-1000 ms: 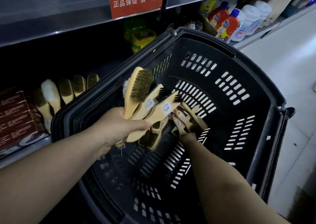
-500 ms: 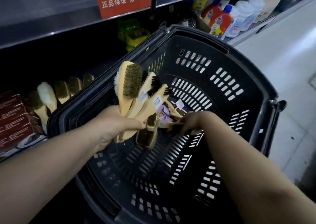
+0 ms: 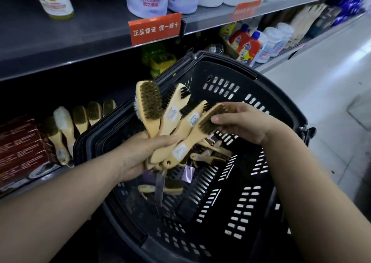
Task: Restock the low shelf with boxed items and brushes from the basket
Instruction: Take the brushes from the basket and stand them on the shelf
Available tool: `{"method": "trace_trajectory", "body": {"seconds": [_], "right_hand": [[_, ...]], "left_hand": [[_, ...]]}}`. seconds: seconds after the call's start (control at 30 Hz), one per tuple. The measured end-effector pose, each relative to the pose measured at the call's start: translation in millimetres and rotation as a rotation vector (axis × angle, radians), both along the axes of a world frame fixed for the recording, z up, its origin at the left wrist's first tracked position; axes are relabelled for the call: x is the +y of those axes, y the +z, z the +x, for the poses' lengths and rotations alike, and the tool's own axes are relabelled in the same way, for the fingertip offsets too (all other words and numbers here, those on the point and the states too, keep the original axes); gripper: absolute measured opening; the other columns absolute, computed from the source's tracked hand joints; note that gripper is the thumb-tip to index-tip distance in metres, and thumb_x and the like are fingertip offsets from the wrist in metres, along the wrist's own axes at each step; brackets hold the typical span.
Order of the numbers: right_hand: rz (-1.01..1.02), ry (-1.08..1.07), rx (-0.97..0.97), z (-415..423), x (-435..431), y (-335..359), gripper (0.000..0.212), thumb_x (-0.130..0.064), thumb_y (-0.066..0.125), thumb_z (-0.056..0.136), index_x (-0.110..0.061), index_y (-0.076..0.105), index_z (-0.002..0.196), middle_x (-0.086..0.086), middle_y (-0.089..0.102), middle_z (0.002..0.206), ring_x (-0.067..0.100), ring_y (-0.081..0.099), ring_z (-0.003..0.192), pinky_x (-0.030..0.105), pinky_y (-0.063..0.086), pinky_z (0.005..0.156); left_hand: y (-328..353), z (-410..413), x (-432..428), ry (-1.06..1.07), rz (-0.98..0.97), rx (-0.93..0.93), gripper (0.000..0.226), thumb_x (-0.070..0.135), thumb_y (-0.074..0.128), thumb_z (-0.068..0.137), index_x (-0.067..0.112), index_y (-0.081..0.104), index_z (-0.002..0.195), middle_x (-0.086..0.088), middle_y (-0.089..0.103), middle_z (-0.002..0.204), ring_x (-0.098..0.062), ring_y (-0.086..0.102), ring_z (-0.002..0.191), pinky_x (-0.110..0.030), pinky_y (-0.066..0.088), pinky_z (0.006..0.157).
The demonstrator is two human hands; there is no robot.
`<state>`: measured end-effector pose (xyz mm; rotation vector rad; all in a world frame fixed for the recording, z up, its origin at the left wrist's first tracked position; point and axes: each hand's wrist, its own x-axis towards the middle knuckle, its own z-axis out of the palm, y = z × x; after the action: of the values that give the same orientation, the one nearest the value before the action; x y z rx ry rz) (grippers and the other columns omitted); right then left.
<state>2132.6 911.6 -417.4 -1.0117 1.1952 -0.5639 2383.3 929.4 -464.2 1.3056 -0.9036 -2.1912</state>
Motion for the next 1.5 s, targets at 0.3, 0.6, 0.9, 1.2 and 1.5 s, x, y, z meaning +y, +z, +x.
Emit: {"method": "trace_trajectory", "body": {"seconds": [0.3,0.6,0.9,1.2,1.5], "right_hand": [[0.086,-0.235,-0.118,23.3,-12.5,-31.1,0.012,-0.012,0.053,0.090,-0.008,0.063,0.092,0.002,0.069,0.079,0.010,0.055,0.067,0.014,0.047,0.054],[0.133,-0.334,-0.323,39.8,-24.1,-63.5,0.012,-0.014,0.049,0.092,-0.011,0.061,0.094,0.000,0.067,0.081,0.008,0.057,0.065,0.012,0.048,0.053],[0.094,-0.234,-0.384,32.9,-20.7,-66.1,0.016,-0.019,0.058,0.087,-0.012,0.063,0.101,0.004,0.069,0.083,0.007,0.059,0.056,0.013,0.052,0.054],[-0.039,-0.352,-0.544,45.2,-13.7,-75.6,0.024,-0.004,0.058,0.080,-0.005,0.055,0.104,0.005,0.065,0.083,0.006,0.061,0.060,0.014,0.053,0.058],[0.152,-0.598,-0.309,46.9,0.9,-131.6,0.027,-0.041,0.057,0.088,-0.014,0.059,0.091,-0.001,0.062,0.075,0.008,0.060,0.059,0.019,0.052,0.055]], "left_hand": [[-1.5,2.6,-1.4,-0.086,-0.050,-0.109,0.043,0.004,0.079,0.065,0.008,0.065,0.106,-0.015,0.073,0.097,-0.029,0.070,0.084,-0.029,0.055,0.054],[-1.8,1.5,-0.2,0.004,-0.059,-0.216,0.067,0.024,0.084,0.042,0.009,0.068,0.105,-0.015,0.073,0.099,-0.038,0.066,0.101,-0.057,0.048,0.093],[-0.9,-3.6,-2.8,-0.015,0.027,-0.204,0.050,0.016,0.083,0.049,0.001,0.069,0.095,-0.029,0.068,0.100,-0.033,0.058,0.083,-0.040,0.044,0.072],[1.0,-8.9,-1.3,-0.016,0.022,-0.201,0.050,0.012,0.079,0.056,0.003,0.068,0.104,-0.021,0.072,0.098,-0.040,0.067,0.095,-0.058,0.050,0.087],[7.6,1.2,-10.6,0.023,-0.198,-0.376,0.027,0.007,0.082,0.060,0.016,0.072,0.084,-0.002,0.076,0.079,-0.021,0.072,0.078,-0.039,0.056,0.077]]}}
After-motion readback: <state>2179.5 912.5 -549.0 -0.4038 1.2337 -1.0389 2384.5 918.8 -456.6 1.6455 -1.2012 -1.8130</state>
